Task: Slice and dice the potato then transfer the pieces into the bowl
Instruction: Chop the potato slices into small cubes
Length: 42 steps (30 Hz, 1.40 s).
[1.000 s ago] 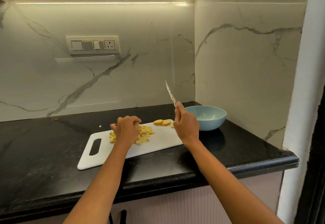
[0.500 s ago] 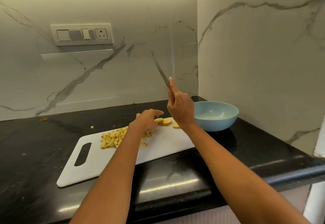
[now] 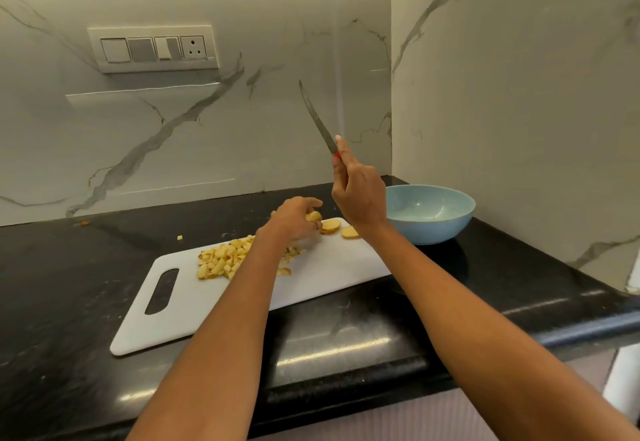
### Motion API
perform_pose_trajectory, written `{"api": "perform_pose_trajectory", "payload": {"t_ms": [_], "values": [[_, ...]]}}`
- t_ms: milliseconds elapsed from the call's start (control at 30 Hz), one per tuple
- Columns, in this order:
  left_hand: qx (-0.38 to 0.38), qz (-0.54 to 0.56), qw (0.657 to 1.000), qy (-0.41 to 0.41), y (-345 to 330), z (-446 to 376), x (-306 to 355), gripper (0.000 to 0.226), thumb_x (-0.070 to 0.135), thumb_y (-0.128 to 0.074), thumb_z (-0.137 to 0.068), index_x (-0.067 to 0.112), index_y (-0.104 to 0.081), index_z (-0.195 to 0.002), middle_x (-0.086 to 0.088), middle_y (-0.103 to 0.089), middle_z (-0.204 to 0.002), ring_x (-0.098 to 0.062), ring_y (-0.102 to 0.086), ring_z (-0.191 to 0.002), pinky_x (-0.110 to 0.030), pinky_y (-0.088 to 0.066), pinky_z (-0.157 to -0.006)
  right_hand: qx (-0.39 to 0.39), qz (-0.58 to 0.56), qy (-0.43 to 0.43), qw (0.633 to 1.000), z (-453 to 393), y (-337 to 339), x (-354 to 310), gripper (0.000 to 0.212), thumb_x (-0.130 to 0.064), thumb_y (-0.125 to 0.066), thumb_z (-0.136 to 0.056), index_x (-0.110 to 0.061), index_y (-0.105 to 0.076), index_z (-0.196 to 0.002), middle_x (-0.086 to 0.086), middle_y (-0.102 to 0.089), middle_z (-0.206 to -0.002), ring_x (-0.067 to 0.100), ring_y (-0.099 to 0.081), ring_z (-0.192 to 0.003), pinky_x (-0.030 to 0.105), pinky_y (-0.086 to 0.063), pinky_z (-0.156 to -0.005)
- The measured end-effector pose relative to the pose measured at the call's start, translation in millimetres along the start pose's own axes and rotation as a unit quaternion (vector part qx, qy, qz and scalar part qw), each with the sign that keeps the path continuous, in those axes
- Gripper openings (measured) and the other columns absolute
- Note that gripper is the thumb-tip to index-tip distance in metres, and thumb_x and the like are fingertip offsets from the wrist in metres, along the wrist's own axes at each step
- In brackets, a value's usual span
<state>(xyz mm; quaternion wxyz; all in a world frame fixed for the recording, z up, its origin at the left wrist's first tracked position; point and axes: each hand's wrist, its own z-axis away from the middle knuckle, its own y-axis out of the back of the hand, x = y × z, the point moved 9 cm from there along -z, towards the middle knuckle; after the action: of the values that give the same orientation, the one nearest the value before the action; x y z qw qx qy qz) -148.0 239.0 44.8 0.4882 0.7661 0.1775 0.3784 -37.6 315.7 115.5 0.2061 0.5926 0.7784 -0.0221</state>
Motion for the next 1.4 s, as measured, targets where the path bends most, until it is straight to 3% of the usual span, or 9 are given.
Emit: {"api": "perform_pose_trajectory", "payload": {"t_ms": [200,333,533,633,700,933,1167,1267,1400], "values": [[0.095,0.126,0.987,-0.026,28,15,8,0.046,0.023,-0.063,-0.088,0.013,-0.051,-0.132,-0.009,-0.057,-0.124,-0.021,-0.056,-0.108,-0.038,-0.052,-0.089,-0.005,-0.015,0.001,1.000,2,4,-7,0.044,-0.024,-0.041,-0.098,-0.003,-0.047,-0.135,0.006,-0.058,-0.056,0.008,-0.038,-0.042,0.011,-0.026,-0.043],[0.238,0.272,0.931,0.047,57,30,-14,0.036,0.026,-0.056,-0.093,0.008,-0.056,-0.124,-0.008,-0.061,-0.111,-0.015,-0.056,-0.087,-0.017,-0.048,-0.060,-0.017,-0.062,-0.005,0.998,8,8,-20,0.040,-0.020,-0.044,-0.099,-0.004,-0.047,-0.136,0.002,-0.056,-0.058,0.007,-0.042,-0.045,0.015,-0.035,-0.044],[0.318,0.467,0.806,0.174,55,46,-46,0.031,0.029,-0.049,-0.096,0.007,-0.058,-0.117,-0.005,-0.060,-0.101,-0.016,-0.057,-0.084,-0.020,-0.044,-0.060,-0.077,-0.227,-0.106,0.965,24,-7,-38,0.043,-0.023,-0.055,-0.094,-0.004,-0.051,-0.132,-0.010,-0.058,-0.086,0.002,-0.053,-0.073,0.012,-0.044,-0.069],[0.352,0.495,0.772,0.189,59,52,-51,0.031,0.030,-0.047,-0.097,0.008,-0.058,-0.116,-0.007,-0.062,-0.106,-0.016,-0.057,-0.087,-0.024,-0.043,-0.070,-0.113,-0.245,-0.144,0.952,31,-17,-42,0.056,-0.033,-0.063,-0.087,-0.007,-0.049,-0.134,-0.004,-0.057,-0.113,0.006,-0.049,-0.099,0.020,-0.044,-0.088],[0.353,0.510,0.758,0.203,58,52,-56,0.032,0.032,-0.046,-0.097,0.008,-0.058,-0.115,-0.008,-0.063,-0.104,-0.014,-0.057,-0.083,-0.023,-0.043,-0.067,-0.124,-0.240,-0.155,0.950,33,-22,-41,0.055,-0.034,-0.066,-0.085,-0.007,-0.052,-0.131,-0.004,-0.057,-0.107,0.006,-0.050,-0.097,0.020,-0.045,-0.086],[0.335,0.495,0.773,0.212,52,51,-57,0.034,0.034,-0.048,-0.096,0.009,-0.057,-0.117,-0.008,-0.061,-0.111,-0.021,-0.058,-0.100,-0.027,-0.045,-0.076,-0.200,-0.180,-0.195,0.943,49,-49,-29,0.036,-0.029,-0.062,-0.089,-0.002,-0.058,-0.112,0.000,-0.052,-0.087,0.013,-0.050,-0.082,0.024,-0.046,-0.074],[0.346,0.488,0.765,0.238,55,57,-68,0.035,0.033,-0.050,-0.095,0.009,-0.056,-0.120,-0.007,-0.060,-0.114,-0.017,-0.056,-0.098,-0.027,-0.040,-0.077,-0.161,-0.219,-0.268,0.924,43,-35,-10,0.015,-0.025,-0.055,-0.094,-0.011,-0.056,-0.099,-0.005,-0.048,-0.075,0.007,-0.047,-0.065,0.015,-0.041,-0.057],[0.331,0.430,0.815,0.204,60,59,-59,0.043,0.028,-0.057,-0.091,0.008,-0.050,-0.129,-0.007,-0.057,-0.121,-0.017,-0.053,-0.102,-0.026,-0.041,-0.079,-0.148,-0.224,-0.279,0.922,41,-30,-6,0.017,-0.027,-0.052,-0.096,-0.013,-0.055,-0.087,-0.005,-0.048,-0.069,0.008,-0.047,-0.063,0.019,-0.044,-0.062],[0.242,0.275,0.927,0.082,55,55,-20,0.048,0.024,-0.069,-0.083,0.006,-0.055,-0.125,-0.010,-0.061,-0.121,-0.018,-0.057,-0.103,-0.026,-0.046,-0.085,-0.129,-0.213,-0.291,0.924,38,-24,4,0.028,-0.026,-0.048,-0.097,-0.009,-0.057,-0.077,-0.001,-0.050,-0.063,0.009,-0.046,-0.060,0.028,-0.045,-0.064]]}}
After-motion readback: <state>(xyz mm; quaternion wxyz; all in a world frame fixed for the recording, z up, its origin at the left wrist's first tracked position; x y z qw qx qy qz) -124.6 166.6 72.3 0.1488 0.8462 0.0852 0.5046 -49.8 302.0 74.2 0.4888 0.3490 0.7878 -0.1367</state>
